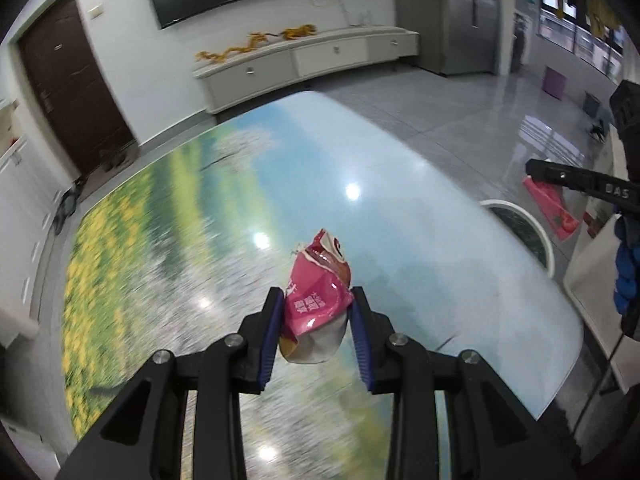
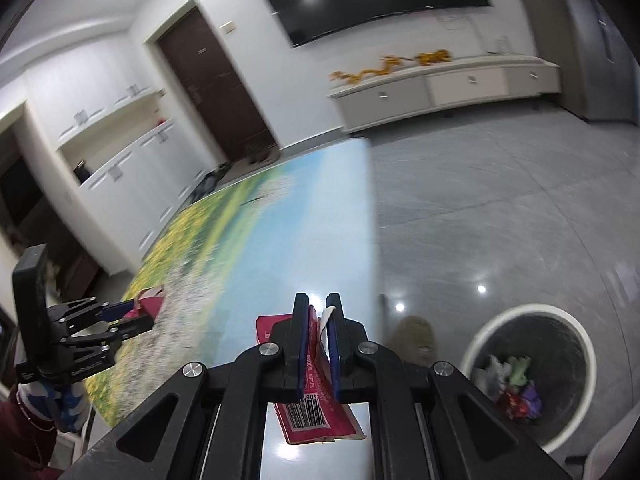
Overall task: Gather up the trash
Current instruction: 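Carry both wrappers over the bin and open both grippers to drop them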
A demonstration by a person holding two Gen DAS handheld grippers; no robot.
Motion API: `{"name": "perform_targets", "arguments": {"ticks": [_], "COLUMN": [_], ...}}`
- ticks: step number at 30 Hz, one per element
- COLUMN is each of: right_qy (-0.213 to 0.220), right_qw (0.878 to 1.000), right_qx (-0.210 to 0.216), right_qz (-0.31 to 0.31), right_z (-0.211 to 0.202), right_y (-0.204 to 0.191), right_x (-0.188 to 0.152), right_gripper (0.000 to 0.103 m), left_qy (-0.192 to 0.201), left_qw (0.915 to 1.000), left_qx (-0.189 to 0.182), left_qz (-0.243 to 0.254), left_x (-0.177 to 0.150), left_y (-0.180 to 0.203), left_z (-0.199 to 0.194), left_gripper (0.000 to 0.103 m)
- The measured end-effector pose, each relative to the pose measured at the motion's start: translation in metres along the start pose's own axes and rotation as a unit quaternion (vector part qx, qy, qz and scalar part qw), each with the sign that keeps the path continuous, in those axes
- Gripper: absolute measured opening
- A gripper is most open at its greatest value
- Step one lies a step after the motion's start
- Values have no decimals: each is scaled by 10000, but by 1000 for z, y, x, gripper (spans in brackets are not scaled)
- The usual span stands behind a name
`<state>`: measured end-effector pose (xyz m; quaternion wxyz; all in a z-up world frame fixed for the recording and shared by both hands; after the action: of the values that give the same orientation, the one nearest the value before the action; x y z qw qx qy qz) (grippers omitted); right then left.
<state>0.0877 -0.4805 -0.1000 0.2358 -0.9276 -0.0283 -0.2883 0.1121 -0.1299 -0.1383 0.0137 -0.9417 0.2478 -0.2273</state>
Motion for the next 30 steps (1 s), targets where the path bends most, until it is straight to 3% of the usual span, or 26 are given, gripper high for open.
{"name": "perform_targets", "arguments": {"ticks": [11,20,23,25,30], "right_qy": [115,-63,-115,-121,-114], "right_qw": [9904,9777,9724,9694,9655], "right_qx": [-695,-1077,-1235,-1368,-1522], "right_qz": [1190,1804,1976,2036,2108], "right_z": [-21,-12,-10,-12,-18], "right_y": [143,204,220,226,233], "right_x": [-19,-39,-46,-49,-53], "right_gripper": [9,12,24,44,49], "left_qy": [-231,-647,-726,-773,-725], "left_qw": [9902,9694,9617,9578,9600], "left_qx": [-1016,-2058,-2408,-2558,-2539], "left_qz": [933,1175,1093,1056,929], "left_x": [84,125,134,138,140], "left_y": [144,247,267,272,259], "left_z": [39,81,92,95,88], "left_gripper": [31,37,56,56,56]}}
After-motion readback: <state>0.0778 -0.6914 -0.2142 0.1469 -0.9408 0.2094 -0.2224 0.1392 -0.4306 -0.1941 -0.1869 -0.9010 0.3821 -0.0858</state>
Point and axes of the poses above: each gripper's, at about its wrist camera, not at the fingertips, and z roughly the way its jaws point, y to its right, x to its top, the point moved 8 cm from there along z, roughly the way its jaws point, and after that the axes turned 11 degrees about -y, right-handed, at the moved point
